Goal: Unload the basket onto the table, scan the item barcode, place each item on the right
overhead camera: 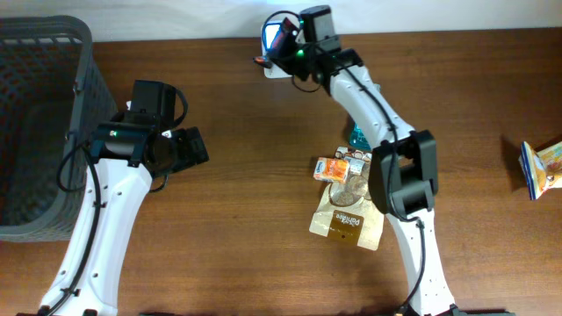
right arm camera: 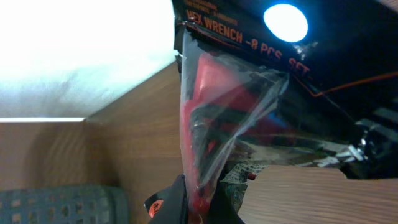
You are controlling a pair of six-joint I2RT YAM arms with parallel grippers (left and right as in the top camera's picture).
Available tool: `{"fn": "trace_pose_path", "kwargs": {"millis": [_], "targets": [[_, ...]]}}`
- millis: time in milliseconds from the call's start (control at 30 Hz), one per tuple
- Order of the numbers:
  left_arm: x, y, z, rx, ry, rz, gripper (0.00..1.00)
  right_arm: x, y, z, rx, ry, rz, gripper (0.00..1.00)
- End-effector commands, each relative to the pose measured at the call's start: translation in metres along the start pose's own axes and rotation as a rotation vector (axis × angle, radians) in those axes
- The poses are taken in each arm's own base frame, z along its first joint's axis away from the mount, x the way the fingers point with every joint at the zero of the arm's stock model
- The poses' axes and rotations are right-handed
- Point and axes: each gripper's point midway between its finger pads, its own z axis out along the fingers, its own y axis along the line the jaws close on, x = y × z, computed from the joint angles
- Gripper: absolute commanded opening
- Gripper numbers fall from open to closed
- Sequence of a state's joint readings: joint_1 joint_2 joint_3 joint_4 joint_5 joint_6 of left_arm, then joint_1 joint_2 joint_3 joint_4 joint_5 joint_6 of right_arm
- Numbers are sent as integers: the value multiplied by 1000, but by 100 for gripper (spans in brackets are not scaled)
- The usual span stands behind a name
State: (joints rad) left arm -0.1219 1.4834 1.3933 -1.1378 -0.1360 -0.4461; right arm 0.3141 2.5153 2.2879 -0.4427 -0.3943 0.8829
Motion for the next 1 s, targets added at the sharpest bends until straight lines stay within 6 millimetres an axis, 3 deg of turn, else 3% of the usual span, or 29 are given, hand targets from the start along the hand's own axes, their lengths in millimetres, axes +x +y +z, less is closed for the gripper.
{"fn": "trace_pose_path", "kwargs": {"millis": [0, 67, 133, 167, 200, 233, 300, 367, 433, 500, 567, 667, 733, 833, 967], "targets": [[-4, 2, -6, -2, -24, -17, 99, -76, 28, -98, -26, -166, -32, 4], [-4, 2, -6, -2, -24, -17, 99, -105, 11, -142, 21, -220, -22, 4], [-4, 2, -6, -2, -24, -17, 99, -134, -31, -195, 151, -292, 62, 4], [-4, 2, -6, -2, -24, -17, 99, -140, -47, -210, 196, -310, 88, 4], [-4, 2, -6, -2, -24, -17, 99, -151, -76, -238, 280, -341, 118, 4], [-4, 2, -6, -2, -24, -17, 99, -155, -92, -252, 322, -353, 138, 4], [-4, 2, -6, -2, -24, -17, 99, -163, -154, -301, 474, -379, 233, 4], [-4, 2, -6, -2, -24, -17, 99, -164, -190, -330, 552, -380, 287, 4], [-4, 2, -6, -2, -24, -17, 99, -161, -239, -370, 659, -383, 351, 4], [-4, 2, -6, -2, -24, -17, 99, -158, -281, -408, 757, -393, 398, 4], [-4, 2, -6, -1, -24, -17, 99, -155, -309, -436, 820, -397, 419, 4], [-4, 2, -6, -2, -24, -17, 99, -146, -353, -473, 910, -386, 440, 4], [-4, 2, -6, -2, -24, -17, 99, -140, -378, -486, 934, -357, 441, 4], [-4, 2, -6, -1, -24, -17, 99, -128, -410, -487, 959, -293, 450, 4], [-4, 2, -6, -2, -24, -17, 99, -121, -428, -476, 963, -252, 472, 9]]}}
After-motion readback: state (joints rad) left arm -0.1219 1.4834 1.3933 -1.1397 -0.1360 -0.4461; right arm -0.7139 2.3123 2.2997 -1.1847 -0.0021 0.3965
